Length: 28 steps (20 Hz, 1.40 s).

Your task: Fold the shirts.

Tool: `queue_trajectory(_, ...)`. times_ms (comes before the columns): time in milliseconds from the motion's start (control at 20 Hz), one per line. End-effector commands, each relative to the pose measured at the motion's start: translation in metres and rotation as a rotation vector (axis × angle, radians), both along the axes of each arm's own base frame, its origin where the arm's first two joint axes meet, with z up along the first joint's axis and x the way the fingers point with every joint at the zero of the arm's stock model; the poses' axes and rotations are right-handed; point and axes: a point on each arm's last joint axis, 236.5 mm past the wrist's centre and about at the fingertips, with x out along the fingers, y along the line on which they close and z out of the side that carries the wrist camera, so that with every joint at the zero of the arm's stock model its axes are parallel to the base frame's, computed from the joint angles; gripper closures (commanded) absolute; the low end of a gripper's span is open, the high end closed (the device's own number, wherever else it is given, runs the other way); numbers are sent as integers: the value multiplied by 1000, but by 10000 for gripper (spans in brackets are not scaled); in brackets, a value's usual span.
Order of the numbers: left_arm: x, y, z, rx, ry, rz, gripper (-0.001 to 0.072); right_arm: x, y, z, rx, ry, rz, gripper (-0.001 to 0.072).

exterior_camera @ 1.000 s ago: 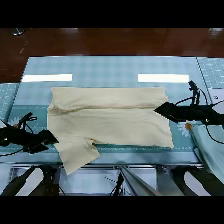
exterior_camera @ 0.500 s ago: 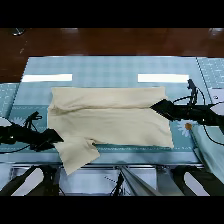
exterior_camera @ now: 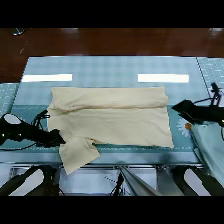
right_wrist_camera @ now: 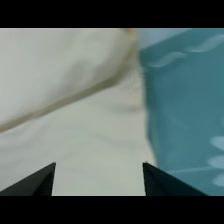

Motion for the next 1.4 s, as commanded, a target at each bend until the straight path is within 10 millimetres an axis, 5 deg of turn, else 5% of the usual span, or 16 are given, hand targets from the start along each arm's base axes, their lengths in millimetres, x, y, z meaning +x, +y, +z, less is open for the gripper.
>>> queue_trajectory(0, 5, -2, 0, -1, -11, 19, 683, -86, -59, -34, -101, 324, -85, 87)
queue_trajectory(100, 11, -3, 0, -2, -26, 39, 686, -116, -51, -46, -85, 443, -82, 87)
queue_trajectory(350, 11, -3, 0, -5, -25, 40, 686, -133, -7, -56, -41, 505, 101, 87)
queue_trajectory(800, 11, -4, 1, -9, -26, 44, 686, -117, 43, -66, 70, 487, 260, 87)
queue_trajectory(1150, 21, -8, 2, -25, -52, 79, 686, -79, 66, -73, 200, 379, 201, 88)
queue_trajectory(1350, 23, -7, 1, -19, -61, 83, 686, -75, 71, -73, 225, 364, 209, 123)
